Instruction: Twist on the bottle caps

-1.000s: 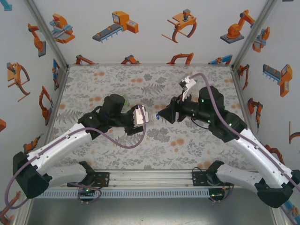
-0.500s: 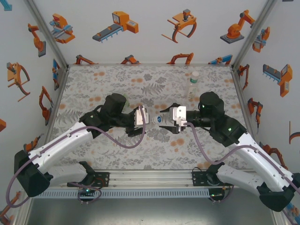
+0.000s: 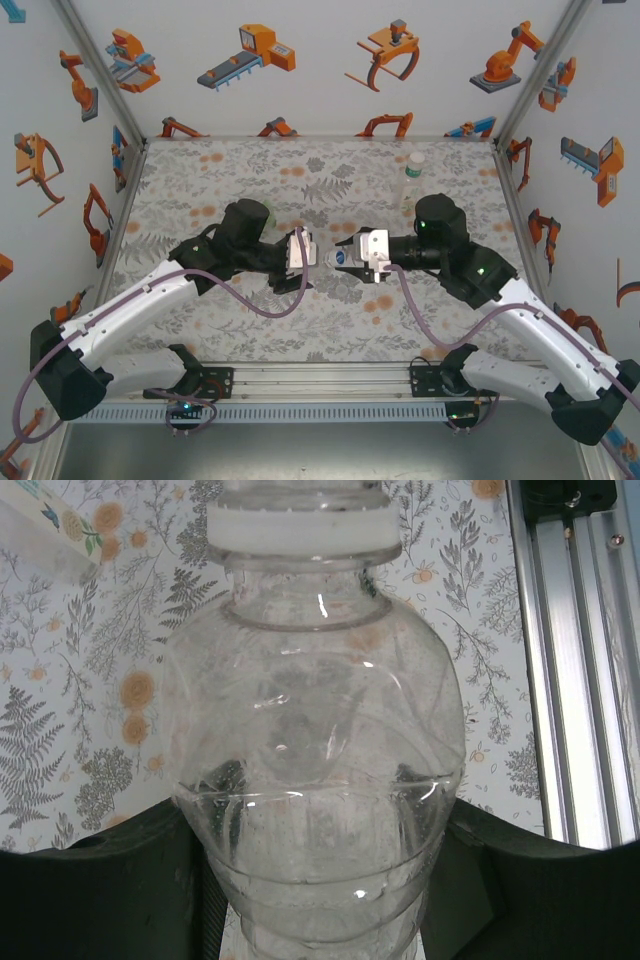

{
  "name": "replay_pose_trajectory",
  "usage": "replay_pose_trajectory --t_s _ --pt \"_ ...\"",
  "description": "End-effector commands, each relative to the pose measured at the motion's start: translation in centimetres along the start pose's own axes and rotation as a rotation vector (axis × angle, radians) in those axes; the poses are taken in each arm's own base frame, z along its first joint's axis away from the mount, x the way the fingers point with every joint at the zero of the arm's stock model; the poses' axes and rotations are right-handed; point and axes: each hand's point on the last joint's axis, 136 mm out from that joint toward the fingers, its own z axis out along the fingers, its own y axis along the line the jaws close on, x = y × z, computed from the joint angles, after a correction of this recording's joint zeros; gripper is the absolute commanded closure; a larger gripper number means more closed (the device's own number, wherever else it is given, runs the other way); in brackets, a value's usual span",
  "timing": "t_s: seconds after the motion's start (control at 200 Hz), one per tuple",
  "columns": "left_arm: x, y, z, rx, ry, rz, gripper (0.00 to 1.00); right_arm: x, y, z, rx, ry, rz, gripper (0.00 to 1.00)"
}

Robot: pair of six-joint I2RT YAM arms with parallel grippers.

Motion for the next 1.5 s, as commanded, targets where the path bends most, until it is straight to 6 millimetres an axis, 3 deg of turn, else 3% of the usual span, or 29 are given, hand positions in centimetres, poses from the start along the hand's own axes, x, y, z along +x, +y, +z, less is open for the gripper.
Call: replay_pose_trajectory --t_s 0.0,0.295,0.496,0.606,0.701,0.926,1.091,1.212,1.497 --pt "-1.6 -0.3 -0.6 0.024 -0.039 0.030 1.00 -0.3 0.0 0.1 0.001 0.000 -0.018 0.57" --pt "-1.6 -0.2 -0.7 0.016 -0.039 0.034 1.00 -0.6 -0.1 0.1 0.011 -0.019 0.026 0.77" --pt "-1.5 0.3 -0.9 -0.024 -0.027 0.036 1.00 -1.3 -1.1 0.2 0.048 -0.061 0.260 0.95" --pt "-1.1 1.3 -0.9 -0.082 -0.009 0.037 1.00 -1.3 -1.9 0.5 0.077 -0.109 0.477 0.99" --pt "-0.8 2.0 -0.9 -0.124 0.003 0.031 1.00 -0.6 -3.7 0.8 0.164 -0.157 0.734 1.00" --pt "-0.1 3.7 -1.0 -0.214 0.040 0.012 1.00 3.8 -6.9 0.9 0.398 -0.236 1.354 1.00" --pt "0.5 4.6 -0.9 -0.252 0.074 -0.006 1.00 7.8 -6.5 1.0 0.530 -0.132 1.706 1.00" --pt "0.7 4.8 -0.7 -0.258 0.084 -0.013 1.00 9.8 -5.6 0.5 0.617 0.020 1.774 1.00" --pt "0.7 4.1 -0.3 -0.209 0.082 -0.008 1.00 8.3 -6.3 0.2 0.592 0.025 1.708 1.00"
